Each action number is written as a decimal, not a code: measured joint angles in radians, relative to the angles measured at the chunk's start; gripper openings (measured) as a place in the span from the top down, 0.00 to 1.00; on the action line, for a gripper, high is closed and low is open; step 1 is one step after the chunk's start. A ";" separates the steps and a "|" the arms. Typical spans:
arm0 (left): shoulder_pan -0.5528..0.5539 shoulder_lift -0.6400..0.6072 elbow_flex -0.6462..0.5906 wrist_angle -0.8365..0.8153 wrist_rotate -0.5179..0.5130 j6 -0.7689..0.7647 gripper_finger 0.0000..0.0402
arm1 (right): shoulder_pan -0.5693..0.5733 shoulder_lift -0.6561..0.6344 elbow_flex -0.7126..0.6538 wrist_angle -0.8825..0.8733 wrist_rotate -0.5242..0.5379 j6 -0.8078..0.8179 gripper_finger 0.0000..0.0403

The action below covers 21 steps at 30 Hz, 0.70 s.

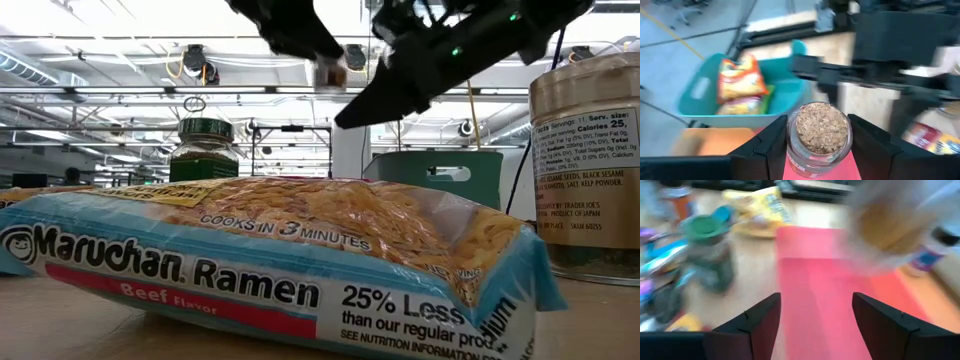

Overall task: Pick & Place Food Item
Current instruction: Put the brown spice bottle into the orange bin

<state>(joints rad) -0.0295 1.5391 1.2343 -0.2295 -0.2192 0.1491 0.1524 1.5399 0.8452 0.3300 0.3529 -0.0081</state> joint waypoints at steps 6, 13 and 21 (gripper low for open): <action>0.084 -0.054 0.000 0.005 -0.009 0.018 0.54 | 0.027 -0.087 0.001 -0.104 0.008 0.000 0.38; 0.297 0.007 -0.068 0.191 0.141 -0.003 0.54 | 0.060 -0.213 0.001 -0.162 0.010 0.028 0.40; 0.489 0.210 -0.095 0.468 0.239 -0.129 0.54 | 0.069 -0.301 -0.052 -0.168 0.010 0.064 0.40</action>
<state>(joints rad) 0.4599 1.7491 1.1397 0.2389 0.0201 0.0199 0.2211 1.2389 0.7927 0.1622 0.3630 0.0561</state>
